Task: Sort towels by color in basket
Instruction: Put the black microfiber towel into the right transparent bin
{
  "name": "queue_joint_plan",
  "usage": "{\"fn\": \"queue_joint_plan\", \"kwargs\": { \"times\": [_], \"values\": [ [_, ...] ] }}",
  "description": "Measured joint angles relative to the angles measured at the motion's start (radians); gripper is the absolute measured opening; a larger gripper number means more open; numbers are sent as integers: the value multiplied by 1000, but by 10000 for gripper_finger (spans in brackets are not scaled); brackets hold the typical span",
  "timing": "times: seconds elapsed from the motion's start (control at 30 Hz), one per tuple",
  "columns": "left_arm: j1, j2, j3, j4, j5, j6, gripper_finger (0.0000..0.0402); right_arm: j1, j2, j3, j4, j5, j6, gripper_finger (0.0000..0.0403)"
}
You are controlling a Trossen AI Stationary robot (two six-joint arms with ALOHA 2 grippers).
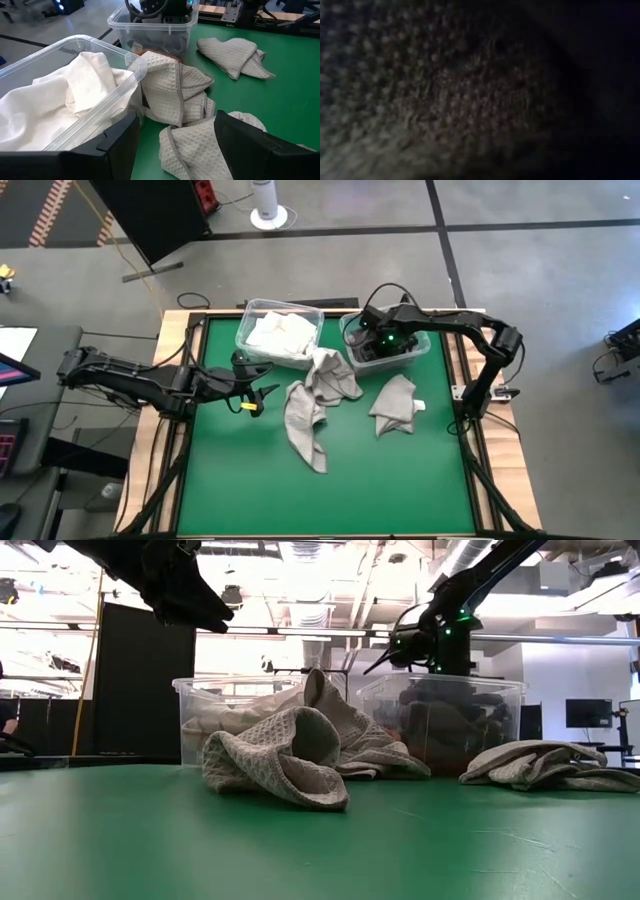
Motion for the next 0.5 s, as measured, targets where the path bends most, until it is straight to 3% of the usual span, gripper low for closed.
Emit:
{"fn": "queue_joint_plan", "kwargs": {
  "times": [0.5],
  "values": [
    [0, 0, 0, -1, 0, 0, 247, -3, -199, 115, -33, 12, -14, 60]
  ]
}}
